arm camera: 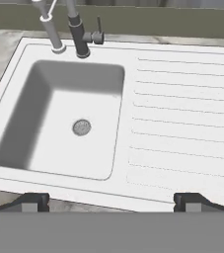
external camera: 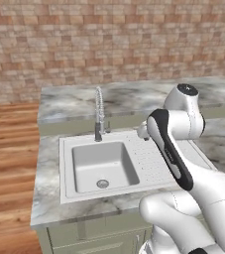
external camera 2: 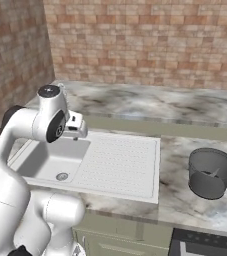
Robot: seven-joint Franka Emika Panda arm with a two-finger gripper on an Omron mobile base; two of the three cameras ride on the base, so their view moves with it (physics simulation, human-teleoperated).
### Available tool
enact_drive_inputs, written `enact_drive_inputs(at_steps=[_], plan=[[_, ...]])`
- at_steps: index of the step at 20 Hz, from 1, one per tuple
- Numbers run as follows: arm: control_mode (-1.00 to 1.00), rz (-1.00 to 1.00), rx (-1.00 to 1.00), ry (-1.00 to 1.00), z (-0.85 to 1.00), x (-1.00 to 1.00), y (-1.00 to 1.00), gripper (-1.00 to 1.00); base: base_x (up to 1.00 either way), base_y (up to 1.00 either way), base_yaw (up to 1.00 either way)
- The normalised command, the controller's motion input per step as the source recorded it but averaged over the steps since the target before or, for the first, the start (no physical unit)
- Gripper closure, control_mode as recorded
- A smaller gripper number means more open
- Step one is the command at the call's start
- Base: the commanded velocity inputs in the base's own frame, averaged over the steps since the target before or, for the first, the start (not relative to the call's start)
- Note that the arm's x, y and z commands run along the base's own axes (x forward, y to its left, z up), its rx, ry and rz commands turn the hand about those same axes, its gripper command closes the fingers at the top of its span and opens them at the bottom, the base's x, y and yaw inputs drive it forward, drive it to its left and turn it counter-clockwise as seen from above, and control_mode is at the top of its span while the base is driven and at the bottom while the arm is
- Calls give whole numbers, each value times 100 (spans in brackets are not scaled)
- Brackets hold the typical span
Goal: Turn on the sink faucet and place the jug under the water for a few seconds to fill it up.
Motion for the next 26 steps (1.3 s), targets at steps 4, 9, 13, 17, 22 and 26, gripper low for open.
enact_drive_inputs(at_steps=[4,9,13,17,22,26], plan=[[-100,11,0,-2,0,24,0,-100,0,0,0],[-100,18,1,-7,-2,23,0,-100,0,0,0],[-100,21,1,-8,-3,33,0,-100,0,0,0],[-100,22,1,-8,-8,38,0,-100,0,0,0],[-100,20,0,-10,-12,33,0,-100,0,0,0],[-100,15,3,-7,-21,30,0,-100,0,0,0]])
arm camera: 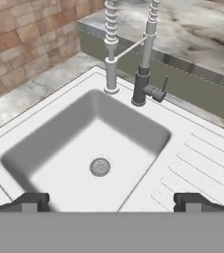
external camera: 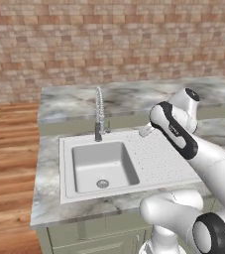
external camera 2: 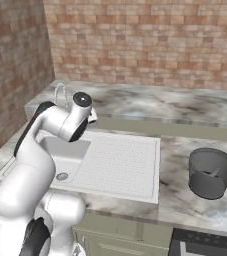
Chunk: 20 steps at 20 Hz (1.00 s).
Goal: Turn on the sink faucet and place the jug under the water for a few seconds to fill it up.
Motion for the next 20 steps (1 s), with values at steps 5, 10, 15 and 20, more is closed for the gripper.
enact_drive_inputs(at_steps=[5,10,15,20], plan=[[-100,11,7,-6,-26,31,2,-100,0,0,0],[-100,10,9,-8,-25,30,4,-100,0,0,0],[-100,4,12,-11,-18,29,3,-100,0,0,0],[-100,3,11,-11,-10,32,15,-100,0,0,0]])
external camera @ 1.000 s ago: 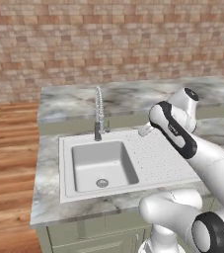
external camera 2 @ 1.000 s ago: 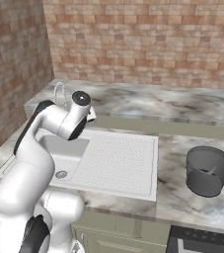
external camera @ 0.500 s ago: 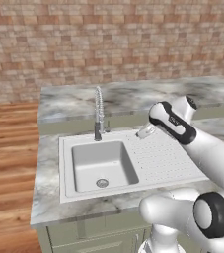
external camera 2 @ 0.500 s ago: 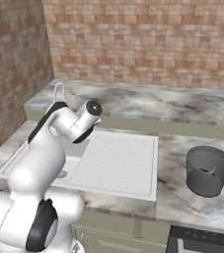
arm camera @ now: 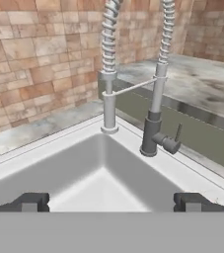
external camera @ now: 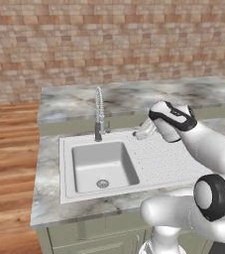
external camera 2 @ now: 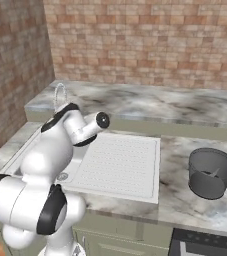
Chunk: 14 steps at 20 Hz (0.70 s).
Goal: Turn on the sink faucet and place the jug under the water for a few seconds to fill it up.
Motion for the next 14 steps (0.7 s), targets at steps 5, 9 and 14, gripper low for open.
enact_drive_inputs(at_steps=[5,9,14], plan=[[-100,4,9,-10,-8,33,26,-100,0,0,0],[-100,3,6,-8,-8,27,29,-100,0,0,0],[-100,4,5,-7,-9,23,27,-100,0,0,0]])
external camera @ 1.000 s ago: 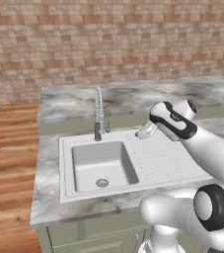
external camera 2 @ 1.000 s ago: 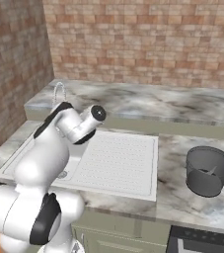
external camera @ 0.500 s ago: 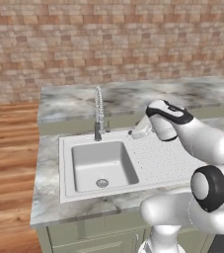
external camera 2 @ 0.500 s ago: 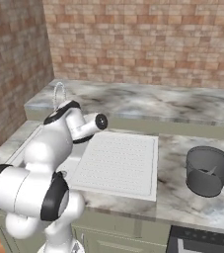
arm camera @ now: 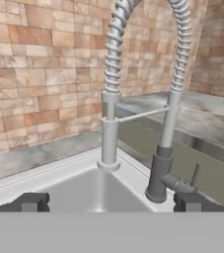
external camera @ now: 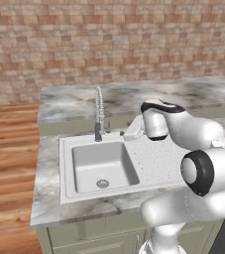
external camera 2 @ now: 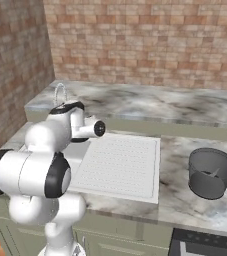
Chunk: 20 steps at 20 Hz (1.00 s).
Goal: Turn on the sink faucet and place the jug under the water for a few seconds to fill it up.
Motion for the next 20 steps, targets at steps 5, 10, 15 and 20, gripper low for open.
enact_drive_inputs(at_steps=[5,10,15,20], plan=[[-100,4,6,-5,-2,23,9,-100,0,0,0],[-100,0,6,-4,0,23,0,-100,0,0,0],[-100,0,4,-1,0,27,0,-100,0,0,0],[-100,0,3,0,0,33,0,-100,0,0,0]])
